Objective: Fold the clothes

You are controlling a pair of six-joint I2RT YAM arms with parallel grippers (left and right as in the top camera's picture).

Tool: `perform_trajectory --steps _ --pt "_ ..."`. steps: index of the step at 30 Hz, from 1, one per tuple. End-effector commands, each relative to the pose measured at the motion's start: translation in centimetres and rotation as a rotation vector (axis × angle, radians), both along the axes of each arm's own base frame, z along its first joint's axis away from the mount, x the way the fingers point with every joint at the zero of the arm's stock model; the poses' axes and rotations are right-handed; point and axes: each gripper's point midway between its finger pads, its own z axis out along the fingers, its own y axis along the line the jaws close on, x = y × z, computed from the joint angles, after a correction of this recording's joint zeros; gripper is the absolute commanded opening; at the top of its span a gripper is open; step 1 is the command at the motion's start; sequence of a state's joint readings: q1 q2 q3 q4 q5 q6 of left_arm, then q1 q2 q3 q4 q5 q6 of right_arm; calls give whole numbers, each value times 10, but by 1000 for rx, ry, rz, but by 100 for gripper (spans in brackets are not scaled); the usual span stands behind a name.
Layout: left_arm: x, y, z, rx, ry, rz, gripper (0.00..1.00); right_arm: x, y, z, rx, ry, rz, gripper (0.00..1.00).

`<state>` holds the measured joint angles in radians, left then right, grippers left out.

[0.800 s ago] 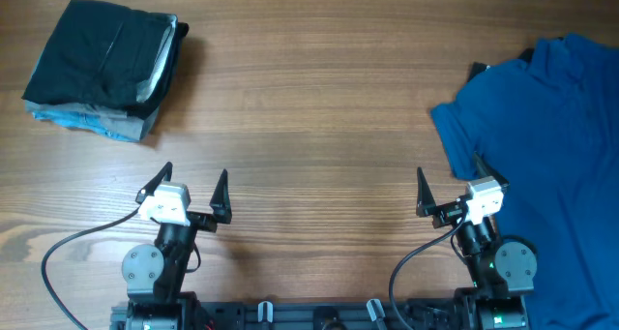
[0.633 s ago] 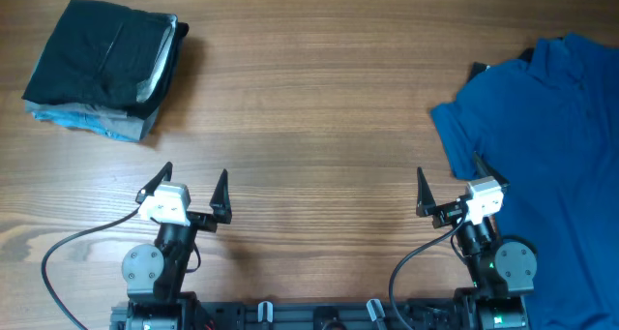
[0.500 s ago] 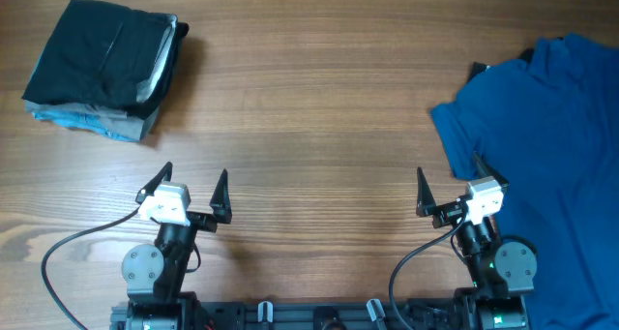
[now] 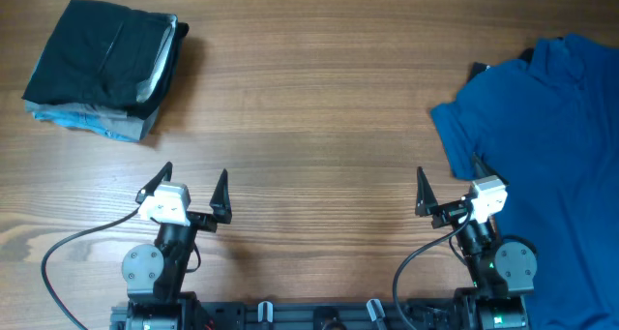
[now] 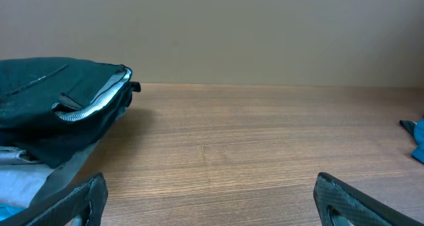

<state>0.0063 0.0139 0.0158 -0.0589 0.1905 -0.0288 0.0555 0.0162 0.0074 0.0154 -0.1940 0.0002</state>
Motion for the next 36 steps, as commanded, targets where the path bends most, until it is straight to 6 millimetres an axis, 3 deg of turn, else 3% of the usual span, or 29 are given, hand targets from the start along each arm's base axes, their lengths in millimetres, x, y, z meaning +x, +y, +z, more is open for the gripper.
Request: perform_trajectory --steps 1,14,18,24,29,36 --pt "0 -1 2 -10 -16 -3 100 -1 2 0 78 17 12 100" --pt "0 -1 13 -10 -53 -2 100 -3 9 4 86 12 57 100" --pt "-8 0 57 -95 -111 -1 100 -12 11 36 215 36 76 100" --pt "-13 6 85 -138 88 49 100 -14 18 59 256 259 92 100" --pt "3 11 98 -125 360 96 100 14 20 58 278 609 41 100" --pt "29 4 107 -125 720 79 100 94 25 10 119 1092 47 100"
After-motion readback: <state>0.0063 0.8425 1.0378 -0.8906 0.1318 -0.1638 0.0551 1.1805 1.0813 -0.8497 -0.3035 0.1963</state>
